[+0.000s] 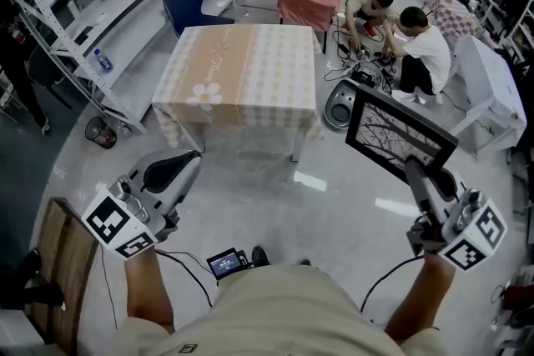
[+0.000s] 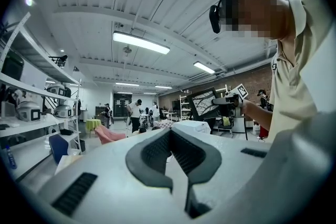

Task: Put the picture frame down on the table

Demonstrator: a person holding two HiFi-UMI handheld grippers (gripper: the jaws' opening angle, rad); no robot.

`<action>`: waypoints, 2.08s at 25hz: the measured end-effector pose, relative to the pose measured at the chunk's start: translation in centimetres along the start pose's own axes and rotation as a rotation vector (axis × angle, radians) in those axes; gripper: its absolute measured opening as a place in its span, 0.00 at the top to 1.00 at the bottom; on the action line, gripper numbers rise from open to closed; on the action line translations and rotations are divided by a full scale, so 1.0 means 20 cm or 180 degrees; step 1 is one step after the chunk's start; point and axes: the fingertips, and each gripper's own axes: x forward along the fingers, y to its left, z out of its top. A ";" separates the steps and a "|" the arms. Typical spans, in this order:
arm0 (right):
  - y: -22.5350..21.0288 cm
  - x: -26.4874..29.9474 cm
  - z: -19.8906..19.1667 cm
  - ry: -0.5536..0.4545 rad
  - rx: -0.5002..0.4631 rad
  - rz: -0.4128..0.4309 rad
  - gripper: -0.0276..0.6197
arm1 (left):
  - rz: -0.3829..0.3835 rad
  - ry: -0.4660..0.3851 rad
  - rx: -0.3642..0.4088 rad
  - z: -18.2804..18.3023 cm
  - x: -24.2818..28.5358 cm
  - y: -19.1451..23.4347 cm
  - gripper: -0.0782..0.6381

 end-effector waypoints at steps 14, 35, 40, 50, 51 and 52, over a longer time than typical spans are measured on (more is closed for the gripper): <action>-0.04 0.16 -0.07 0.0051 0.0033 0.0063 0.92 | -0.0036 0.0013 -0.0067 -0.10 0.08 0.13 0.88; -0.62 0.63 -0.04 0.0008 0.0158 0.0626 0.92 | 0.0570 0.0142 -0.0021 -0.04 0.38 0.43 0.88; -0.65 0.75 -0.06 0.0061 0.0188 0.0690 0.92 | 0.0646 0.0152 -0.0071 -0.07 0.36 0.51 0.88; -0.43 1.21 -0.06 0.0067 0.0136 0.0703 0.92 | 0.0678 0.0075 -0.0057 -0.08 0.07 0.94 0.88; -0.42 1.22 -0.06 0.0059 0.0133 0.0706 0.92 | 0.0680 0.0072 -0.0045 -0.07 0.06 0.95 0.88; -0.41 1.23 -0.05 0.0056 0.0129 0.0711 0.92 | 0.0682 0.0067 -0.0036 -0.06 0.06 0.95 0.88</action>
